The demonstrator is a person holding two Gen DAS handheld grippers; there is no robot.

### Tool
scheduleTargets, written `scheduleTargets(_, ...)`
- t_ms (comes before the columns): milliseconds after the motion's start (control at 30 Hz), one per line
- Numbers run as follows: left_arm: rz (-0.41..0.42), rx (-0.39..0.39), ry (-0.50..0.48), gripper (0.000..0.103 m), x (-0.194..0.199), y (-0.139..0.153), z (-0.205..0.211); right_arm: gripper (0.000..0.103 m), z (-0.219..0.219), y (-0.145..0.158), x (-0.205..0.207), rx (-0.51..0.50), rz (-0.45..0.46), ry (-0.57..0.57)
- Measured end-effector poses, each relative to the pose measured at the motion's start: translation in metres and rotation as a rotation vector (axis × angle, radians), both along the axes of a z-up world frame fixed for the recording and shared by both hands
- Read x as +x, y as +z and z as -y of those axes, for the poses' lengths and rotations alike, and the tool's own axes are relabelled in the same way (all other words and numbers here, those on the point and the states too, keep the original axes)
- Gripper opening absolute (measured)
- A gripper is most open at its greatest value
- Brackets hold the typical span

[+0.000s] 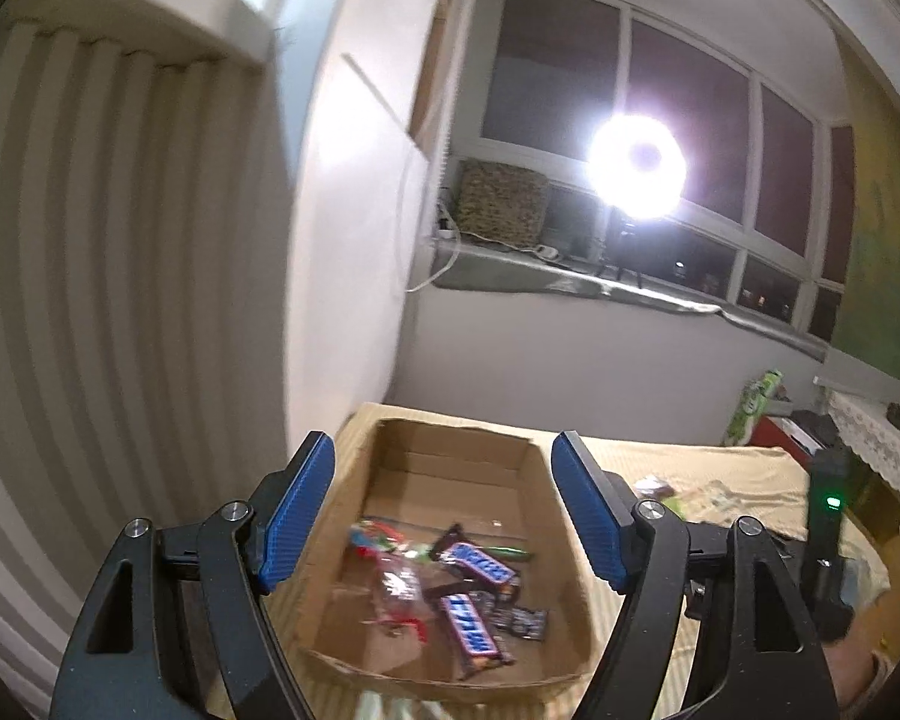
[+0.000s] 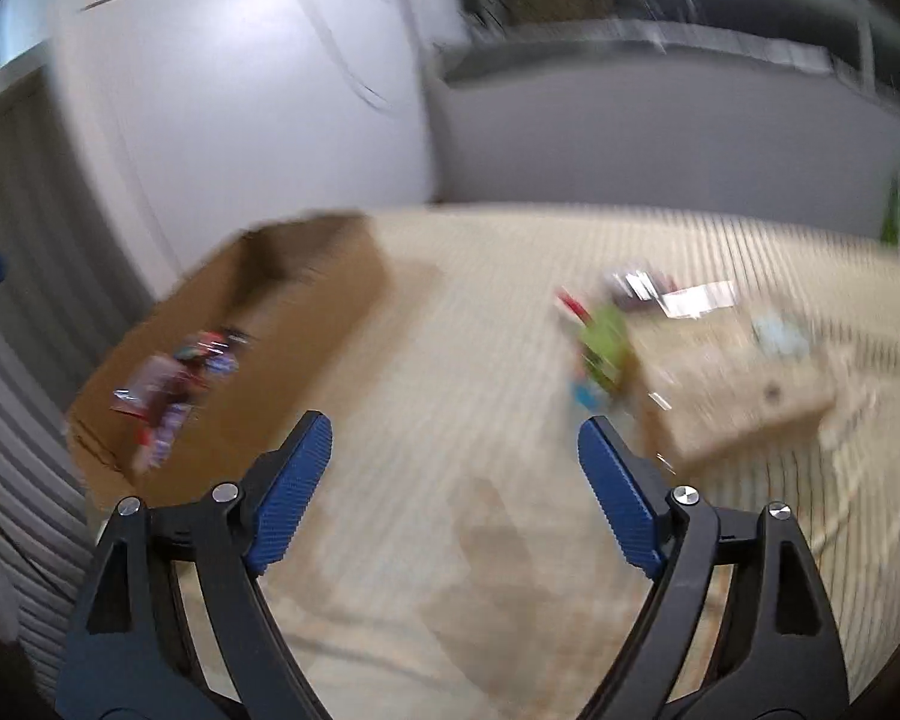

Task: Organize snacks
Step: 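Move both tools back toward the remaining snacks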

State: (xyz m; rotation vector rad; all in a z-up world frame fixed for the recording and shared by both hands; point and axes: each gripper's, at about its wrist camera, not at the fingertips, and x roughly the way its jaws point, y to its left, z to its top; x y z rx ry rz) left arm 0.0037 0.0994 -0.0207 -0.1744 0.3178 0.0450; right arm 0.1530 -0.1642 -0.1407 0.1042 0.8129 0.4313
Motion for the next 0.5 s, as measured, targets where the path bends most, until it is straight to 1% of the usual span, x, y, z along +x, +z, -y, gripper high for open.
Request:
scheduleTargets(33, -0.001, 0.002, -0.01, 0.075, 0.001, 0.0, 0.005, 0.083, 0.012, -0.002, 0.004, 0.0, 0.008, -0.021)
scheduleTargets(67, -0.003, 0.003, -0.02, 0.075, 0.002, 0.0, 0.008, 0.083, 0.023, -0.003, 0.005, -0.005, 0.018, -0.046)
scheduleTargets(133, -0.011, 0.005, -0.043, 0.075, 0.006, -0.001, 0.017, 0.083, 0.05, -0.003, 0.007, -0.02, 0.015, -0.134)
scheduleTargets(200, -0.014, 0.006, -0.058, 0.075, 0.008, -0.002, 0.023, 0.083, 0.076, -0.004, 0.006, 0.005, 0.011, -0.196)
scheduleTargets(300, -0.017, 0.017, -0.079, 0.075, 0.011, -0.002, 0.03, 0.083, 0.105, -0.007, 0.003, 0.001, -0.004, -0.253)
scheduleTargets(333, -0.018, 0.018, -0.083, 0.075, 0.012, -0.003, 0.031, 0.083, 0.109, -0.007, 0.002, -0.005, -0.009, -0.254)
scheduleTargets(400, -0.023, 0.017, -0.093, 0.075, 0.015, -0.004, 0.033, 0.083, 0.105, -0.005, 0.0, -0.027, -0.01, -0.235)
scheduleTargets(500, -0.033, 0.011, -0.107, 0.075, 0.017, -0.008, 0.036, 0.083, 0.077, -0.001, -0.003, -0.048, 0.001, -0.122)
